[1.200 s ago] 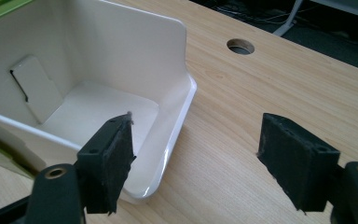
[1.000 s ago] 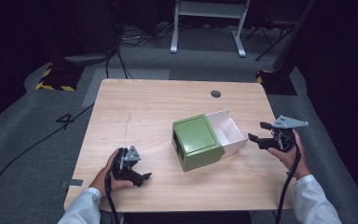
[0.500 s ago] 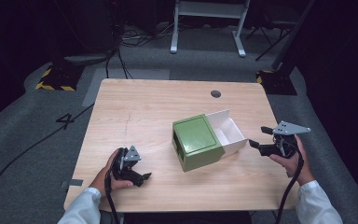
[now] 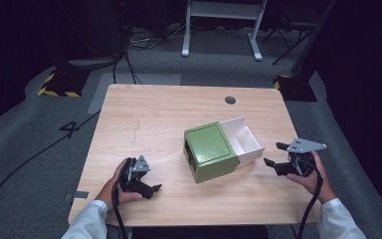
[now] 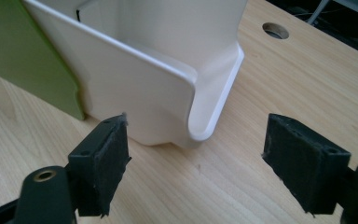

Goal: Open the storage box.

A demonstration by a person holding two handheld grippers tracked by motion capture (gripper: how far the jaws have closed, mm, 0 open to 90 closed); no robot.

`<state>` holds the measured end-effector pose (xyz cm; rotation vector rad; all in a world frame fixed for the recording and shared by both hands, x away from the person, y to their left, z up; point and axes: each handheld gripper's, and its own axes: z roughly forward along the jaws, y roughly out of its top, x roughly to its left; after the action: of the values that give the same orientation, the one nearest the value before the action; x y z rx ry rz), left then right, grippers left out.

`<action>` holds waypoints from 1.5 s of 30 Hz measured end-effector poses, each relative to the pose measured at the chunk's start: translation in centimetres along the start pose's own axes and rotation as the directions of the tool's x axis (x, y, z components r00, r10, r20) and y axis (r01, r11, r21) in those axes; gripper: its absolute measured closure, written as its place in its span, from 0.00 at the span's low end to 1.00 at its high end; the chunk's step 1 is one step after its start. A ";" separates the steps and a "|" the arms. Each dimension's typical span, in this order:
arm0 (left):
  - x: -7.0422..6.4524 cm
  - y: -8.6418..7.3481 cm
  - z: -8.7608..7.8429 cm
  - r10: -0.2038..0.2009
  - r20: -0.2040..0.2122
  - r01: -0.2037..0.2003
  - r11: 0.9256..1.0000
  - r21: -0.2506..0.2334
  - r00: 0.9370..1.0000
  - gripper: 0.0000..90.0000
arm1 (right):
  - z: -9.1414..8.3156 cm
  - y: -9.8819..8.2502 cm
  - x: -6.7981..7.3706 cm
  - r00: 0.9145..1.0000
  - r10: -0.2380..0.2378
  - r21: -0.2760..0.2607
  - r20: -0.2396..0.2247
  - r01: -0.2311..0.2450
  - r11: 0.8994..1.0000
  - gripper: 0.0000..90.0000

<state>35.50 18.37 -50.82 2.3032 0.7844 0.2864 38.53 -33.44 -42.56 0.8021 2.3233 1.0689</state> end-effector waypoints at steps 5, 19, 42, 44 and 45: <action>0.0 0.0 0.0 0.000 0.000 0.000 1.000 0.000 1.000 0.01 | 0.0 -0.8 0.5 1.000 -0.024 0.029 -0.008 0.024 0.999 0.24; 0.0 0.0 0.0 0.001 0.001 -0.001 1.000 0.001 1.000 0.00 | -0.6 -4.4 0.7 1.000 -0.030 0.100 0.007 0.029 0.995 0.23; 0.0 0.0 0.0 0.002 0.001 -0.002 1.000 0.001 1.000 0.00 | -1.1 -10.6 -1.4 0.984 0.176 0.085 0.030 -0.178 0.980 0.23; 0.0 0.0 0.0 0.001 0.001 -0.001 1.000 0.001 1.000 0.00 | -0.9 -11.1 -1.5 0.978 0.192 0.095 0.074 -0.199 0.975 0.22; 0.0 0.0 0.0 0.002 0.001 -0.002 1.000 0.001 1.000 0.00 | -0.9 -11.1 -1.5 0.978 0.192 0.095 0.074 -0.199 0.975 0.22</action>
<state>35.52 18.38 -50.81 2.3048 0.7822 0.2859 35.64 -40.78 -50.50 1.1083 2.2959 0.9937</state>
